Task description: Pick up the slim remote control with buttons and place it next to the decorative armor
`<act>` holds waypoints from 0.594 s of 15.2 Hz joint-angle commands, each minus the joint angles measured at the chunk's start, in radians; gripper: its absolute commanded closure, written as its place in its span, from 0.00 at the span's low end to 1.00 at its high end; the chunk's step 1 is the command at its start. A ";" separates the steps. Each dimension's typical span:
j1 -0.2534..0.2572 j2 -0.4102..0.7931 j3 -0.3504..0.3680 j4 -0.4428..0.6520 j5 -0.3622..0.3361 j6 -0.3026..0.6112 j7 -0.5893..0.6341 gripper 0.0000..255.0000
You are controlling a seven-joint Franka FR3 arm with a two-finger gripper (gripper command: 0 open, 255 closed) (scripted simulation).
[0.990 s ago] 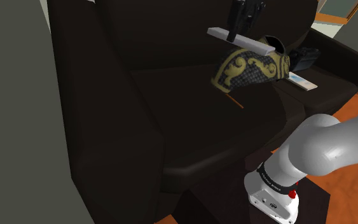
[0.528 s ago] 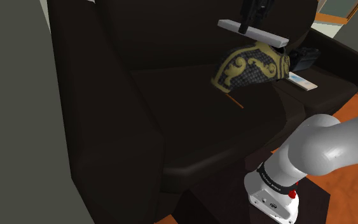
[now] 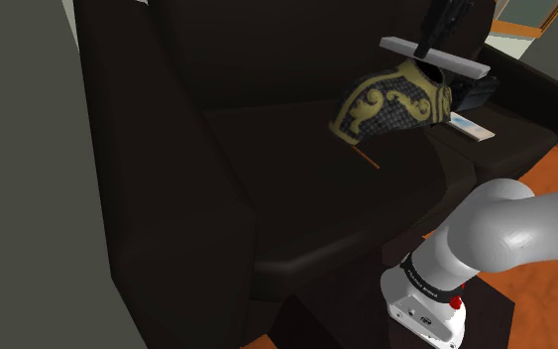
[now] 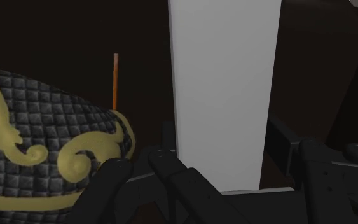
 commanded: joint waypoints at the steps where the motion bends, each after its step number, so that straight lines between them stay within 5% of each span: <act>1: -0.009 -0.026 -0.041 -0.012 -0.030 -0.011 -0.048 1.00; 9: -0.038 -0.079 -0.194 -0.007 -0.149 -0.045 -0.225 1.00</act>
